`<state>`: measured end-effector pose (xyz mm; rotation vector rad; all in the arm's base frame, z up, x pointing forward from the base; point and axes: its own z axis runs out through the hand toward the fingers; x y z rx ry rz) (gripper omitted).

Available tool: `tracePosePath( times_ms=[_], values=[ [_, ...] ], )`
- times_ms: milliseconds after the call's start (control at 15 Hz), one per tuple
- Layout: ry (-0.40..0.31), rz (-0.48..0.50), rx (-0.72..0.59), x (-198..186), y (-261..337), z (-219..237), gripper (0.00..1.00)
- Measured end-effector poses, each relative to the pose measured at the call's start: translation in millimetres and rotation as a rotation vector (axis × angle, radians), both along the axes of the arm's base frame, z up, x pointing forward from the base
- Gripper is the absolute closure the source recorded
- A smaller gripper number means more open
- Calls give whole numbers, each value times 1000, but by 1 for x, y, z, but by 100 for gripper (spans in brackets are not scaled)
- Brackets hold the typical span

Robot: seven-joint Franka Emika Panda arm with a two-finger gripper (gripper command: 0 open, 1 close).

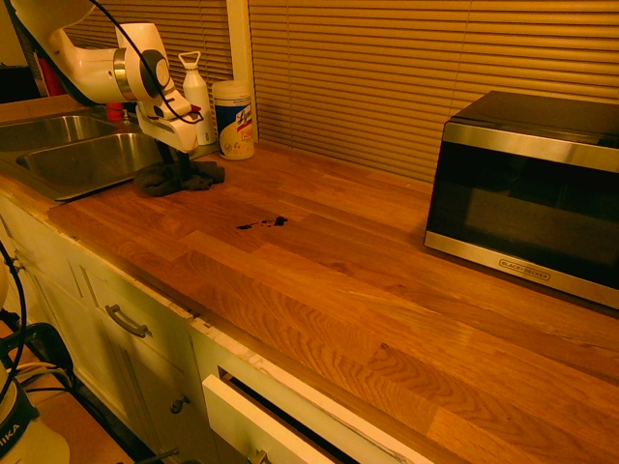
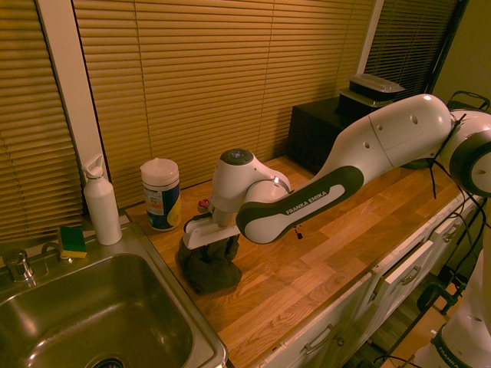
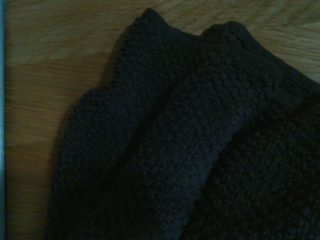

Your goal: Clear the spill

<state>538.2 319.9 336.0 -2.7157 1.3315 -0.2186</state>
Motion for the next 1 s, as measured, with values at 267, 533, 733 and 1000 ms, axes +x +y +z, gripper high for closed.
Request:
tracePosePath(
  times_ms=[267, 533, 733, 1000],
  values=[
    [18, 26, 4, 6, -14, -3, 100],
    [30, 38, 11, 12, -33, -2, 100],
    [36, 20, -37, 13, -80, 1, 100],
    [32, -32, -86, 9, -159, -2, 100]
  ],
)
